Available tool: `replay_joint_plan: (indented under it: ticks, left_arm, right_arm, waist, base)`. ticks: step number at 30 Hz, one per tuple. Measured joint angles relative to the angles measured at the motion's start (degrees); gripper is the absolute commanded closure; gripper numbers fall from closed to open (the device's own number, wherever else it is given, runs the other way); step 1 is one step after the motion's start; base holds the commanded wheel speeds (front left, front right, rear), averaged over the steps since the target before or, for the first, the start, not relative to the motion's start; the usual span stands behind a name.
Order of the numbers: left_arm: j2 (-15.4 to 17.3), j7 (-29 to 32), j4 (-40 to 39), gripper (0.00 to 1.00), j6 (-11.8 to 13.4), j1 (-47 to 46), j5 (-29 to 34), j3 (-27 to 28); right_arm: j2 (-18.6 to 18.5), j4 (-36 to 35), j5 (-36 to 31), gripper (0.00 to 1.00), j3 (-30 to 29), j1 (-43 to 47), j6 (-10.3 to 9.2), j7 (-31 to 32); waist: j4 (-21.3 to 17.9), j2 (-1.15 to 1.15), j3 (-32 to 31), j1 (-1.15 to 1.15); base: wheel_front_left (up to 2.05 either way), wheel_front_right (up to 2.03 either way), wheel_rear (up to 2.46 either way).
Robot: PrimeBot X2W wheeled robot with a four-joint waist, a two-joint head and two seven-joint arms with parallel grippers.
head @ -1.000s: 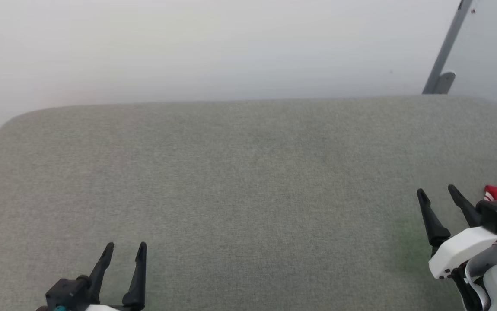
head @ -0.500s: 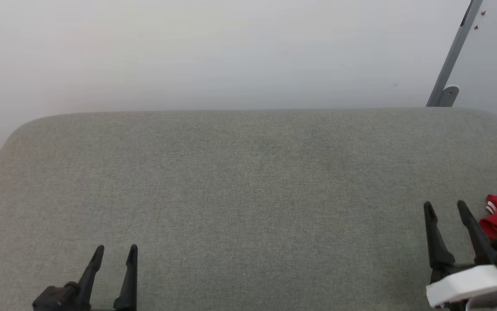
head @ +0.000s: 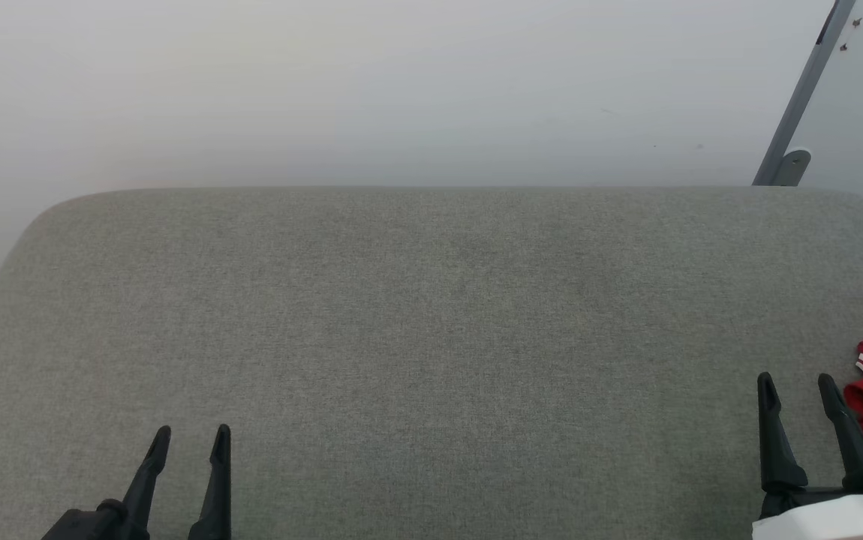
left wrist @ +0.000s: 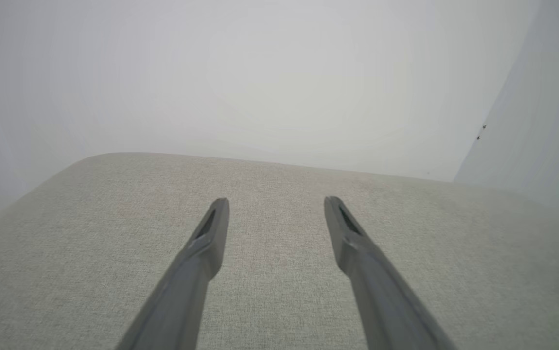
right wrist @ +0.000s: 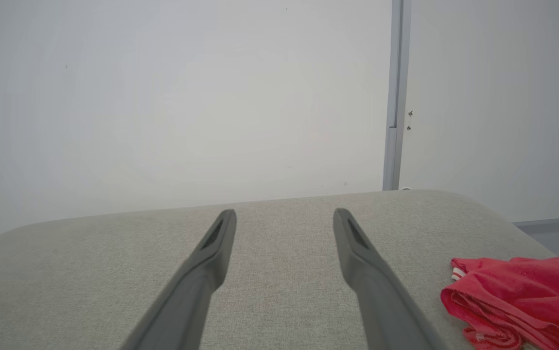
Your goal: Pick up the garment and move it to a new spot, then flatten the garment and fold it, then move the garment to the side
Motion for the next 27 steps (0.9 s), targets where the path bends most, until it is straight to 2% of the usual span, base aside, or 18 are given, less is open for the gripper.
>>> replay_joint_plan:
  ticks: [17, 18, 23, 27]
  left_arm:
    - [0.32, 0.0, 0.05, 0.0, 0.0, -0.09, -0.64, 0.02]
    - [0.3, 0.0, 0.02, 1.0, 0.0, -0.09, -0.64, 0.11]
    - [-0.9, 0.07, 2.53, 1.0, -0.01, 0.69, -0.8, -0.44]
    - [-1.15, 1.05, 3.03, 1.0, -0.01, 0.62, -4.35, -0.38]
  right_arm:
    - [0.27, -0.58, 0.36, 0.0, 0.31, -0.01, 0.0, 0.0]
    - [0.27, -0.54, 0.36, 1.0, 0.33, -0.01, 0.0, 0.0]
    - [1.03, 2.0, 0.49, 1.0, 0.47, 0.91, 0.0, 0.37]
    - [1.26, 2.7, 4.1, 1.0, 0.4, 0.97, 0.0, 1.45]
  waist:
    - [-0.08, 0.0, 0.7, 0.0]
    - [-0.09, 0.0, 0.72, 0.0]
    - [-0.11, 0.0, 0.75, 0.0]
    - [-0.22, 0.0, 0.83, 0.0]
  base:
    - [0.0, 0.0, 0.0]
    - [0.0, 0.0, 0.0]
    - [0.0, 0.0, 0.0]
    - [0.0, 0.0, 0.0]
